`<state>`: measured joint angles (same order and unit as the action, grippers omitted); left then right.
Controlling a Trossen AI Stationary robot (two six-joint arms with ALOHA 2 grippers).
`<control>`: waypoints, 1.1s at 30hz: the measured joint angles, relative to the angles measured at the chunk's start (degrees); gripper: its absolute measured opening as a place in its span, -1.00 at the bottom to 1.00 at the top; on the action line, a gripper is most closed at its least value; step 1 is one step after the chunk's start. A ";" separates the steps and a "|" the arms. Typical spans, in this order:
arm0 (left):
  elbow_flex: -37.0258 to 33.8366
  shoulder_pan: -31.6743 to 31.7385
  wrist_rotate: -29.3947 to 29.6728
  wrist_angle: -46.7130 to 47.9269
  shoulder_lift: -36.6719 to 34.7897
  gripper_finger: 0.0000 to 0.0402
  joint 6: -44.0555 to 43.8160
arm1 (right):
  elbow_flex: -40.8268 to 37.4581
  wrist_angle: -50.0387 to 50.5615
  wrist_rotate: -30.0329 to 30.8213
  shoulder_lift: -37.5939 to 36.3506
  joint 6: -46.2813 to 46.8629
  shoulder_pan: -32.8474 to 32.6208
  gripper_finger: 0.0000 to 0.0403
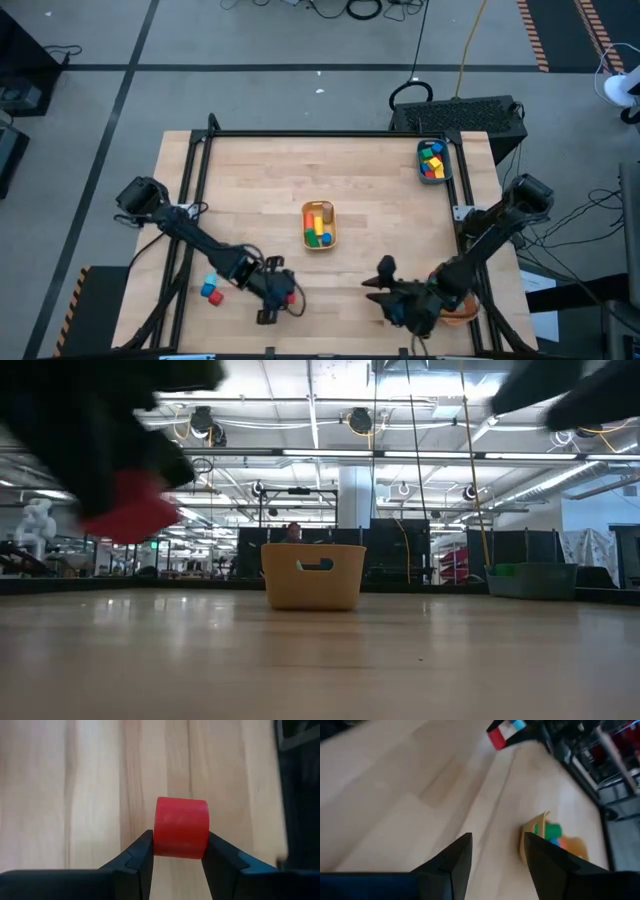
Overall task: Sort blocks by size
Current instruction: Put the red half-circle block into the orange bin
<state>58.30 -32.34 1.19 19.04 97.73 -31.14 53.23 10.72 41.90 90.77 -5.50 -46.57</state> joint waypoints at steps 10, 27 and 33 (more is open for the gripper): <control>0.04 6.54 -5.27 -11.23 -0.07 -0.33 0.47 | 0.00 -20.20 -4.35 8.68 -21.74 7.58 -0.18; 0.09 10.61 -9.53 -21.88 3.50 -0.33 3.26 | 0.02 -34.28 -18.54 12.40 -31.93 14.77 -0.18; 0.09 12.22 -10.03 -26.06 3.44 -0.33 3.67 | 0.00 -36.12 -21.24 13.31 -33.31 16.21 -0.18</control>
<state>58.39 -20.12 -8.84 -7.02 101.18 -27.47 53.24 -25.41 20.67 104.09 -38.80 -30.36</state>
